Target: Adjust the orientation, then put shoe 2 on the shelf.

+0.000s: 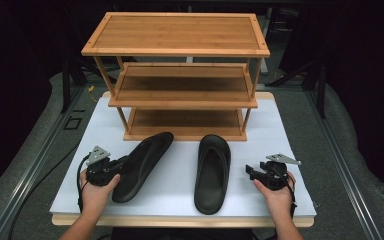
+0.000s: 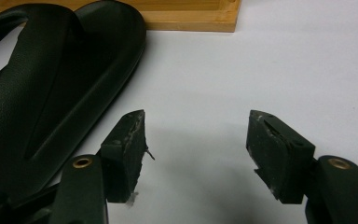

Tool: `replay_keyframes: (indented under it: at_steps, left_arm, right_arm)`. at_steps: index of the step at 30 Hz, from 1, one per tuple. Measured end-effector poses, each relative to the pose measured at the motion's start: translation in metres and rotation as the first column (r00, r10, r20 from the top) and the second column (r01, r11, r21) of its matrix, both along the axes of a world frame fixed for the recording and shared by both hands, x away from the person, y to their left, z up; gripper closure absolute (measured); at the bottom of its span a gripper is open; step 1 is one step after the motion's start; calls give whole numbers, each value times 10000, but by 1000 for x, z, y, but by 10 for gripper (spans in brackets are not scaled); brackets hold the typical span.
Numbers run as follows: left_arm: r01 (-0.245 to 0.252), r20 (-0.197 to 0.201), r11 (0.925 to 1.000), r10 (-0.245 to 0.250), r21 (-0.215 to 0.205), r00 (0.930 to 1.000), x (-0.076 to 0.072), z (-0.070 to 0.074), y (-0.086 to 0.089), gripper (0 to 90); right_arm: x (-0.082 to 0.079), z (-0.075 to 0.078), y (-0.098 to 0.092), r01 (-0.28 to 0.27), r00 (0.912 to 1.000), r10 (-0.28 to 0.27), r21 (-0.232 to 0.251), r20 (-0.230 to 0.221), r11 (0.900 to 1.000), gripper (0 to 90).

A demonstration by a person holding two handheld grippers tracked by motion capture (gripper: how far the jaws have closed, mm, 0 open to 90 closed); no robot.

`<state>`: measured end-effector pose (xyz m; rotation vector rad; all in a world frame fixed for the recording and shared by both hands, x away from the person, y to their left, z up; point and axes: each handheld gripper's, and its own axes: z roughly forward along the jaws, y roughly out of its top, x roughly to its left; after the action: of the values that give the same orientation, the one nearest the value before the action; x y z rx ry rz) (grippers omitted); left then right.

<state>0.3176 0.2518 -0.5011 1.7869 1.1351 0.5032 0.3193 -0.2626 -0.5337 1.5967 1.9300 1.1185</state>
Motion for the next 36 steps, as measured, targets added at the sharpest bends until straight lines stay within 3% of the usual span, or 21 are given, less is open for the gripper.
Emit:
replay_keyframes:
  at_steps: [13,22,36]
  left_arm:
    - [70,927,9962,11,-874,9957,-10,24,13,829]
    - [241,1227,9949,-119,-981,9924,-17,37,15,830]
    - [142,1797,9878,141,-1553,9836,-25,56,22,831]
  right_arm:
    - [0,0,0,28,10000,-28,27,22,10000,373]
    - [0,0,0,62,10000,-62,95,44,9999,373]
    - [1,-2,-2,117,9999,-116,271,-48,9996,373]
